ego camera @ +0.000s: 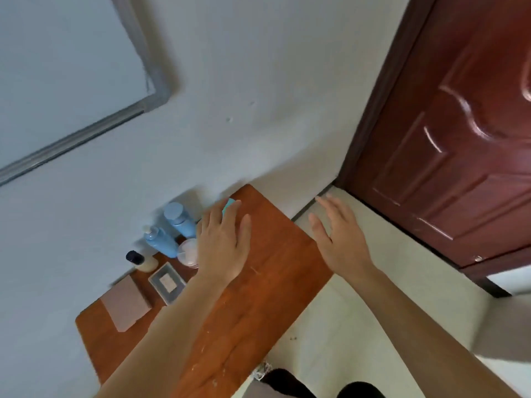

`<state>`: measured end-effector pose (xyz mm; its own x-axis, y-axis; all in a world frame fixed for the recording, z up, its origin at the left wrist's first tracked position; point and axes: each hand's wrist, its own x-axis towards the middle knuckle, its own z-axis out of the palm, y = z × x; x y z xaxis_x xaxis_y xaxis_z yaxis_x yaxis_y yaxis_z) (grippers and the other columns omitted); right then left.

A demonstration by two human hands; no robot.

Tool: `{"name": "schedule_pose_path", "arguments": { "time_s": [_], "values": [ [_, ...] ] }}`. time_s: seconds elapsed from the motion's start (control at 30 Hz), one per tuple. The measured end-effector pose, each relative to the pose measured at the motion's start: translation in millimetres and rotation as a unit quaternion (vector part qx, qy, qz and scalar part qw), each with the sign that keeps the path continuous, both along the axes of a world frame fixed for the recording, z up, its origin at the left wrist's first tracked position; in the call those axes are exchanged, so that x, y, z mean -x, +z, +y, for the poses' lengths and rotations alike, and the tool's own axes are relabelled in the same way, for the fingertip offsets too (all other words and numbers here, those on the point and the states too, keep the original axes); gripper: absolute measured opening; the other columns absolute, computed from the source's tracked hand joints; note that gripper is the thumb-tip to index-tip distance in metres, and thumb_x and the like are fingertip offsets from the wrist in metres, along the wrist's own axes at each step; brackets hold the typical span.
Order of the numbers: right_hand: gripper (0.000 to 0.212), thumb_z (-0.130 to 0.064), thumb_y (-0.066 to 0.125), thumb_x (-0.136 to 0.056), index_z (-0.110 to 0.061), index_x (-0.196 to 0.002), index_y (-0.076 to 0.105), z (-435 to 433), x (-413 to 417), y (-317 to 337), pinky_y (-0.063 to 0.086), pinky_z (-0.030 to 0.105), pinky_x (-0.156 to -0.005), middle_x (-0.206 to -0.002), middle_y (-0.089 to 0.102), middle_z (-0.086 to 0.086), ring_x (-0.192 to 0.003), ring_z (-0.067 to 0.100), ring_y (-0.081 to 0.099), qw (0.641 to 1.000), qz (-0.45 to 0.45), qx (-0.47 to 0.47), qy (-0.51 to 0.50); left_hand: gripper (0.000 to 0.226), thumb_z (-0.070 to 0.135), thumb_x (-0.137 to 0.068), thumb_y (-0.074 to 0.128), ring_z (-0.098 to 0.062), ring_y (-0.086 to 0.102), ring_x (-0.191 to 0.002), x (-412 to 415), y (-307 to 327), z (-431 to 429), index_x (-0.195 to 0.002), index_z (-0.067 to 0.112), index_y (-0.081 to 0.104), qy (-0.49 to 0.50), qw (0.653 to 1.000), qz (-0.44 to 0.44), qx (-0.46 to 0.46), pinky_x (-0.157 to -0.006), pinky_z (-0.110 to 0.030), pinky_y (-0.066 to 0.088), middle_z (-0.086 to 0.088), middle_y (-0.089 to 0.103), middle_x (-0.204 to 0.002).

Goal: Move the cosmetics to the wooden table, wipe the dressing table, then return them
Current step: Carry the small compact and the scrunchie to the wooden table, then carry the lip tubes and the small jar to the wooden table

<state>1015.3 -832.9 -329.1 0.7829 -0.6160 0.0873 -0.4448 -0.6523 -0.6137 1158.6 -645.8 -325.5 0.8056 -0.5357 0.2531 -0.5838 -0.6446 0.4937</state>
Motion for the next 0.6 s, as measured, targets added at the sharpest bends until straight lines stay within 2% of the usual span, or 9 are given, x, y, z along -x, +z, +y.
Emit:
{"name": "schedule_pose_path", "arguments": {
  "time_s": [0.1, 0.2, 0.37, 0.43, 0.6],
  "values": [
    [0.055, -0.053, 0.032, -0.101, -0.027, -0.149, 0.037, -45.7, 74.8, 19.0, 0.025, 0.031, -0.113, -0.156, 0.032, -0.004, -0.144, 0.01, 0.025, 0.996, -0.048, 0.017, -0.072, 0.045, 0.046, -0.101, 0.033, -0.027, 0.037, -0.137, 46.7, 24.5, -68.1, -0.137, 0.024, 0.049, -0.082, 0.997, -0.009, 0.014, -0.111, -0.051, 0.032, -0.004, 0.043, -0.149],
    [0.052, -0.05, 0.036, -0.102, -0.025, -0.147, 0.04, -90.5, 166.0, 34.8, 0.022, 0.025, -0.112, -0.154, 0.035, -0.003, -0.142, 0.01, 0.028, 0.985, -0.078, 0.049, -0.148, 0.047, 0.046, -0.102, 0.033, -0.028, 0.033, -0.141, 118.7, 49.0, -139.7, -0.14, 0.022, 0.046, -0.154, 0.987, -0.036, 0.028, -0.112, -0.054, 0.031, -0.006, 0.039, -0.153],
    [0.05, -0.051, 0.038, -0.101, -0.028, -0.145, 0.041, -154.6, 332.4, 55.1, 0.028, 0.034, -0.113, -0.153, 0.037, -0.004, -0.141, 0.012, 0.031, 0.953, -0.103, 0.091, -0.27, 0.054, 0.051, -0.099, 0.03, -0.021, 0.026, -0.143, 262.5, 87.3, -253.1, -0.144, 0.023, 0.042, -0.249, 0.966, -0.031, 0.068, -0.115, -0.039, 0.019, -0.003, 0.033, -0.156],
    [0.049, -0.048, 0.04, -0.101, -0.024, -0.144, 0.043, -172.3, 398.9, 61.8, 0.032, 0.038, -0.114, -0.151, 0.039, -0.001, -0.14, 0.015, 0.033, 0.934, -0.114, 0.099, -0.323, 0.054, 0.05, -0.099, 0.034, -0.021, 0.026, -0.143, 320.5, 97.8, -291.8, -0.144, 0.022, 0.043, -0.301, 0.95, -0.037, 0.077, -0.114, -0.036, 0.018, -0.003, 0.034, -0.156],
    [0.048, -0.044, 0.044, -0.101, -0.023, -0.145, 0.043, -199.5, 544.9, 70.5, 0.038, 0.042, -0.11, -0.151, 0.04, 0.003, -0.138, 0.019, 0.037, 0.884, -0.116, 0.109, -0.44, 0.052, 0.036, -0.095, 0.058, -0.025, 0.031, -0.141, 455.4, 111.1, -368.2, -0.142, 0.017, 0.046, -0.432, 0.896, -0.074, 0.066, -0.111, -0.048, 0.027, -0.008, 0.037, -0.153]
  ]
}}
